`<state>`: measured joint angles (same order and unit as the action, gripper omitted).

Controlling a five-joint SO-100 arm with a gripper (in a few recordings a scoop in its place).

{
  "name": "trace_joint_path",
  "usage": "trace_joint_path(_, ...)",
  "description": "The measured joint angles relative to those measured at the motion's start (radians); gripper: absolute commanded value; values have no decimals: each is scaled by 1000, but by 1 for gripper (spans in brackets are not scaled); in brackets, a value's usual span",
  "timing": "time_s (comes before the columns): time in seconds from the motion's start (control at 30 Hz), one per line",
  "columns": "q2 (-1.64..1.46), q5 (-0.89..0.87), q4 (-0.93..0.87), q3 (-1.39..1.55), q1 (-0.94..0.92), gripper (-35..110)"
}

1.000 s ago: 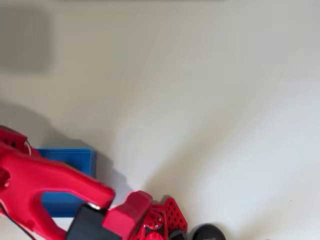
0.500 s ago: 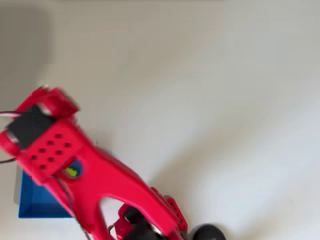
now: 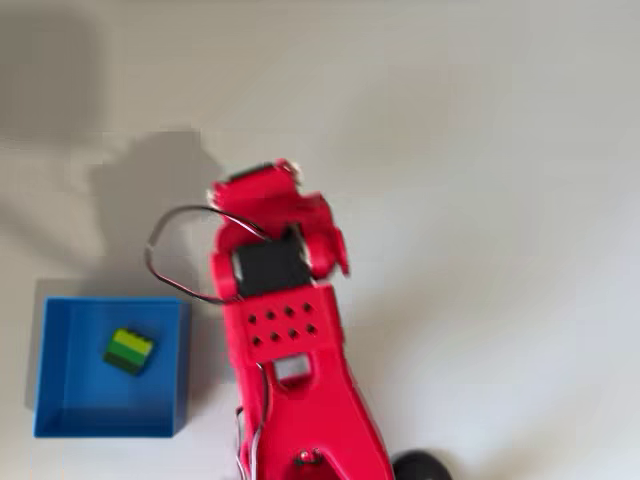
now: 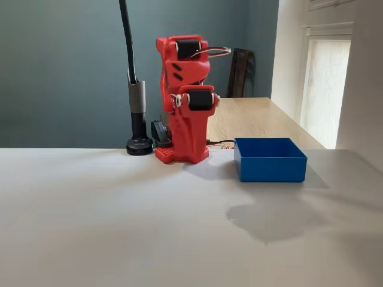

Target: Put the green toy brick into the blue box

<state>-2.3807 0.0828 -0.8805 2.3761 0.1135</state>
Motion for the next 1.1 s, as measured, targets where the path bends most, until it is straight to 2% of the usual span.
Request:
trace_joint_path(0.4, -357, -78, 25, 344, -40, 0)
trace_joint_path(0.83, -696, -71, 25, 657, -92, 0)
trace_joint_path(1.1, -854, -69, 28, 739, -92, 0)
